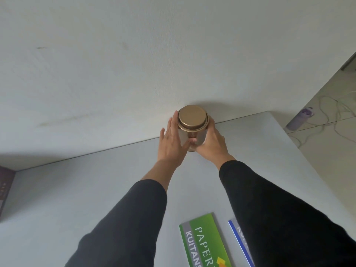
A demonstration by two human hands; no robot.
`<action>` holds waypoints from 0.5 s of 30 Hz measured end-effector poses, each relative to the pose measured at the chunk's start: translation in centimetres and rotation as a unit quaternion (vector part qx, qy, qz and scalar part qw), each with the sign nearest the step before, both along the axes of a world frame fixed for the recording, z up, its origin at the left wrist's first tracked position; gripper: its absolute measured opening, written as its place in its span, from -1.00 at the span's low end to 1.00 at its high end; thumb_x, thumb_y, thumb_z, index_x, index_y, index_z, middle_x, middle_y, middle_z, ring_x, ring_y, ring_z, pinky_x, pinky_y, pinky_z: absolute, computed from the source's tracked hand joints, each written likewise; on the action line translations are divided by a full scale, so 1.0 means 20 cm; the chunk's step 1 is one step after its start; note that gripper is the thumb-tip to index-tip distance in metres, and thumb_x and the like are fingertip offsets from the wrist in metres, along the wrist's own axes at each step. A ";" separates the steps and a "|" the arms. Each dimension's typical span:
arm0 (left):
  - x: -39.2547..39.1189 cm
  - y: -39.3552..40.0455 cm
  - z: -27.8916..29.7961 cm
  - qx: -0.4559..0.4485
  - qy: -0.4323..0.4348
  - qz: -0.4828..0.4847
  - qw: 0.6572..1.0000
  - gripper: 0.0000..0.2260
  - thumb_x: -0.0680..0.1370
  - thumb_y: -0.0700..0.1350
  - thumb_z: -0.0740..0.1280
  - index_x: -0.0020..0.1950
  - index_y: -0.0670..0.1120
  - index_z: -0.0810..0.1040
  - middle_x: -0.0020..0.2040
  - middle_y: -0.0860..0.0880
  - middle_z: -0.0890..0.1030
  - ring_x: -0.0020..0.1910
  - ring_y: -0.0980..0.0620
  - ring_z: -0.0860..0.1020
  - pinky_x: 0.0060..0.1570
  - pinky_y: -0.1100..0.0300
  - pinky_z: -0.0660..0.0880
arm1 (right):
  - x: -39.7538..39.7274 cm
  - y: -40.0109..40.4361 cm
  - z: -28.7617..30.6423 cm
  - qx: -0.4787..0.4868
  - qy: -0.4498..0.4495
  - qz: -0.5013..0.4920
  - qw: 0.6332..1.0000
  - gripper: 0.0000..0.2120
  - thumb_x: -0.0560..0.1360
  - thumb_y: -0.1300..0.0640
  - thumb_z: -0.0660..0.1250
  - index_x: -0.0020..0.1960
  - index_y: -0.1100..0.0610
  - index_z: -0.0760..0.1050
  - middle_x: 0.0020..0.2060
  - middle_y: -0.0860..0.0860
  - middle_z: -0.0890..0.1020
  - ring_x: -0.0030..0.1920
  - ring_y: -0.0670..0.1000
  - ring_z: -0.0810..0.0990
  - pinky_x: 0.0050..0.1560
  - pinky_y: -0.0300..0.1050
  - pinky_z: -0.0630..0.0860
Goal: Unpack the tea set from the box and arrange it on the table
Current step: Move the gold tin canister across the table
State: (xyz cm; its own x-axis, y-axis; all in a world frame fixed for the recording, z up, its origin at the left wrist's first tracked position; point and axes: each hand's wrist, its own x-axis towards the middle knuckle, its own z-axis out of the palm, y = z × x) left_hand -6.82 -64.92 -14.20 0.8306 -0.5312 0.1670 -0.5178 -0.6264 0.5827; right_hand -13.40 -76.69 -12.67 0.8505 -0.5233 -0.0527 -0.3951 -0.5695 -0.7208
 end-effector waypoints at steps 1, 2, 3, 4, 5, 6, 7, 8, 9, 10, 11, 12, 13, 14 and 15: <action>0.01 -0.01 0.00 -0.001 -0.002 0.001 1.000 -0.17 0.50 0.15 0.32 0.56 -0.04 -0.15 0.55 0.02 0.10 0.53 0.01 0.11 0.51 0.00 -0.01 | 0.01 -0.01 0.00 -0.003 0.000 0.001 1.000 -0.10 0.30 0.01 0.50 0.47 0.00 0.04 0.28 0.02 0.48 0.25 0.16 0.48 0.15 -0.07 0.40; 0.01 -0.01 -0.01 -0.003 -0.003 0.002 1.000 -0.17 0.50 0.16 0.32 0.56 -0.04 -0.13 0.55 0.02 0.11 0.53 0.01 0.11 0.50 -0.01 0.00 | 0.01 -0.01 0.00 -0.007 0.000 0.002 1.000 -0.10 0.30 0.00 0.51 0.47 0.00 0.05 0.28 0.02 0.48 0.24 0.16 0.48 0.16 -0.05 0.40; 0.01 -0.01 -0.01 -0.005 -0.002 0.002 1.000 -0.17 0.49 0.17 0.32 0.56 -0.04 -0.13 0.55 0.02 0.11 0.53 0.01 0.11 0.50 -0.01 0.00 | 0.01 -0.01 -0.01 -0.011 0.000 0.002 1.000 -0.09 0.30 0.00 0.51 0.47 0.00 0.05 0.27 0.02 0.48 0.24 0.16 0.48 0.16 -0.03 0.42; 0.01 -0.01 -0.01 -0.007 -0.002 0.003 1.000 -0.16 0.49 0.18 0.31 0.56 -0.04 -0.13 0.55 0.03 0.11 0.53 0.01 0.11 0.50 0.00 0.00 | 0.01 -0.01 -0.01 -0.013 0.000 0.002 1.000 -0.10 0.30 -0.01 0.51 0.47 0.01 0.06 0.27 0.03 0.49 0.24 0.17 0.49 0.17 -0.01 0.43; 0.00 0.00 -0.01 -0.006 -0.001 0.005 1.000 -0.16 0.49 0.19 0.31 0.56 -0.03 -0.14 0.56 0.03 0.09 0.54 0.01 0.09 0.49 0.00 -0.01 | 0.01 -0.01 -0.01 -0.015 0.000 0.000 1.000 -0.10 0.30 -0.01 0.51 0.47 0.01 0.06 0.27 0.03 0.49 0.24 0.17 0.49 0.16 0.00 0.44; 0.00 0.00 -0.01 -0.003 -0.002 0.006 1.000 -0.15 0.48 0.20 0.30 0.56 -0.03 -0.15 0.56 0.03 0.07 0.54 0.01 0.07 0.49 0.00 -0.02 | 0.00 -0.01 -0.02 -0.017 0.003 -0.001 1.000 -0.10 0.30 -0.02 0.51 0.47 0.01 0.06 0.26 0.03 0.49 0.24 0.17 0.49 0.16 0.01 0.45; -0.01 0.00 -0.01 0.001 0.000 0.006 1.000 -0.15 0.49 0.20 0.30 0.56 -0.02 -0.17 0.57 0.04 0.05 0.55 0.02 0.04 0.49 0.00 -0.04 | 0.00 -0.01 -0.02 -0.019 0.006 -0.002 1.000 -0.09 0.28 -0.03 0.51 0.47 0.00 0.06 0.25 0.03 0.50 0.23 0.16 0.49 0.15 0.02 0.46; -0.01 0.01 0.00 0.007 0.004 0.006 1.000 -0.14 0.49 0.20 0.30 0.55 -0.02 -0.20 0.57 0.04 0.02 0.55 0.02 0.01 0.49 0.00 -0.06 | 0.00 0.00 -0.02 -0.022 0.010 -0.004 1.000 -0.05 0.26 -0.06 0.53 0.47 -0.01 0.05 0.25 0.02 0.50 0.23 0.15 0.49 0.15 0.03 0.47; -0.02 0.01 0.00 0.015 0.009 0.008 1.000 -0.13 0.50 0.19 0.29 0.55 -0.02 -0.23 0.57 0.05 -0.01 0.56 0.02 -0.04 0.49 0.00 -0.08 | -0.01 0.00 -0.02 -0.025 0.014 -0.007 1.000 -0.01 0.22 -0.08 0.55 0.47 -0.03 0.04 0.25 0.01 0.50 0.25 0.14 0.48 0.16 0.05 0.48; -0.03 0.02 0.01 0.026 0.012 0.009 1.000 -0.12 0.51 0.20 0.27 0.54 -0.02 -0.27 0.58 0.05 -0.04 0.56 0.03 -0.08 0.49 0.00 -0.10 | -0.02 0.01 -0.01 -0.029 0.019 -0.011 0.999 0.04 0.19 -0.11 0.57 0.48 -0.04 0.02 0.27 0.01 0.48 0.27 0.13 0.46 0.18 0.08 0.47; -0.03 0.04 0.01 0.043 0.010 0.010 0.999 -0.13 0.51 0.23 0.23 0.53 -0.02 -0.31 0.58 0.06 -0.09 0.56 0.03 -0.12 0.50 0.00 -0.12 | -0.03 0.03 -0.01 -0.034 0.028 -0.016 0.999 0.09 0.18 -0.14 0.57 0.49 -0.02 -0.01 0.31 0.03 0.45 0.32 0.13 0.42 0.21 0.11 0.45; -0.04 0.06 0.02 0.064 0.005 0.011 0.998 -0.15 0.52 0.26 0.18 0.52 -0.01 -0.35 0.57 0.07 -0.13 0.55 0.04 -0.16 0.50 0.00 -0.13 | -0.05 0.04 0.00 -0.041 0.041 -0.020 0.998 0.12 0.19 -0.17 0.56 0.51 0.02 -0.05 0.37 0.06 0.38 0.37 0.14 0.35 0.26 0.14 0.42; -0.06 0.08 0.03 0.084 -0.002 0.013 0.996 -0.17 0.53 0.28 0.12 0.50 0.00 -0.38 0.57 0.07 -0.16 0.55 0.05 -0.18 0.51 -0.01 -0.13 | -0.07 0.05 0.01 -0.050 0.057 -0.024 0.997 0.14 0.21 -0.19 0.55 0.52 0.07 -0.10 0.42 0.09 0.30 0.43 0.13 0.28 0.31 0.15 0.37; -0.07 0.10 0.04 0.097 -0.005 0.015 0.995 -0.20 0.54 0.29 0.08 0.49 0.01 -0.40 0.57 0.06 -0.17 0.54 0.05 -0.20 0.52 -0.01 -0.14 | -0.09 0.07 0.02 -0.059 0.068 -0.028 0.995 0.16 0.24 -0.20 0.53 0.53 0.11 -0.14 0.46 0.10 0.23 0.46 0.13 0.21 0.35 0.15 0.32; -0.08 0.13 0.05 0.101 -0.005 0.017 0.995 -0.22 0.55 0.29 0.05 0.49 0.01 -0.41 0.57 0.06 -0.17 0.54 0.05 -0.20 0.52 -0.01 -0.14 | -0.11 0.08 0.03 -0.069 0.073 -0.033 0.994 0.17 0.25 -0.21 0.52 0.54 0.13 -0.17 0.48 0.11 0.19 0.48 0.12 0.17 0.37 0.15 0.30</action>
